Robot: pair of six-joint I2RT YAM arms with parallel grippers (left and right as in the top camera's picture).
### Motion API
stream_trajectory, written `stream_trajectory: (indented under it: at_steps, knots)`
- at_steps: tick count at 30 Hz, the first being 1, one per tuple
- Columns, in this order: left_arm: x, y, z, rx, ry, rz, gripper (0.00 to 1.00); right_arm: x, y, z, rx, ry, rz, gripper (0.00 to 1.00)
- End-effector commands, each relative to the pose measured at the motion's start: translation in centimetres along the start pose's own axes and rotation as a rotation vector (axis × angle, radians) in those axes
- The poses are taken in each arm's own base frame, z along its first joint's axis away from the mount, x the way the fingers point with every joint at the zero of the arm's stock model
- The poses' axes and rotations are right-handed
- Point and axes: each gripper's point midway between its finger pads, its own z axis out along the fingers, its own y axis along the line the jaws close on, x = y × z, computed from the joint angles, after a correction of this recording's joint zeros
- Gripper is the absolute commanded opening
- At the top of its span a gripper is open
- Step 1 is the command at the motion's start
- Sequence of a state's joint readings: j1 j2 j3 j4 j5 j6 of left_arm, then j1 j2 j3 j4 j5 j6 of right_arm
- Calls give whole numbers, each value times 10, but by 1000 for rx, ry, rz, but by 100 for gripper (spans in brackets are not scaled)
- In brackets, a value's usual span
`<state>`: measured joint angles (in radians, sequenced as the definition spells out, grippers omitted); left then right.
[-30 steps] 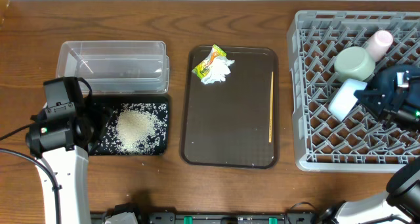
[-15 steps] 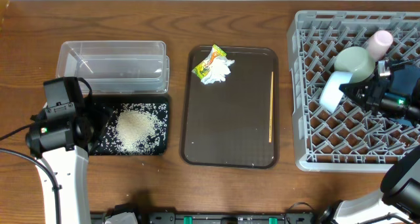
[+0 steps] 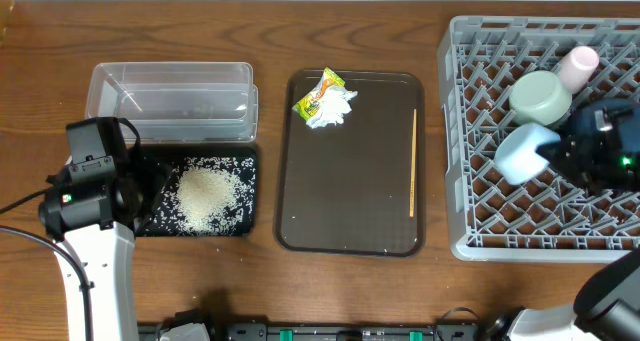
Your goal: Sort waste into correct bins and load items into the dishwasher rack
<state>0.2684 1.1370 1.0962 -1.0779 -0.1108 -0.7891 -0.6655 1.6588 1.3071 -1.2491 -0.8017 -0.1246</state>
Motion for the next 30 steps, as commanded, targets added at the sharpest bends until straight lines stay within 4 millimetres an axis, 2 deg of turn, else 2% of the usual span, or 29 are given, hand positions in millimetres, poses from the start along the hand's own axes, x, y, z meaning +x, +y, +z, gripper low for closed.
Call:
stream_trajectory:
  at_steps: [1, 10, 14, 16, 18, 19, 20, 22, 23, 27, 30]
  knots:
    - [-4, 0, -3, -1, -12, -16, 96, 5, -30, -16, 240, -35, 106, 26]
    - [-4, 0, -3, -1, -12, -16, 96, 9, -27, -57, 414, -210, 160, 27]
    - [-4, 0, -3, -1, -12, -16, 96, 14, -10, -71, 420, -283, 115, 28]
    - [-5, 0, -3, -1, -13, -16, 96, 17, 4, -73, 406, -304, 70, 37]
    - [-4, 0, -3, -1, -12, -16, 96, 18, 19, -68, 372, -303, 20, 43]
    - [-4, 0, -3, -1, -12, -16, 96, 18, 27, -63, 353, -294, -9, 43]
    - [-4, 0, -3, -1, -12, -16, 96, 19, 34, -57, 344, -283, -40, 40]
    - [-5, 0, -3, -1, -13, -16, 96, 19, 43, -42, 345, -250, -104, 22]
    - [-4, 0, -3, -1, -12, -16, 96, 19, 45, -34, 361, -232, -122, 17]
    - [-5, 0, -3, -1, -13, -16, 96, 19, 32, -13, 474, -180, -80, 3]
    - [-4, 0, -3, -1, -12, -16, 96, 17, 23, 4, 498, -123, -70, 1]
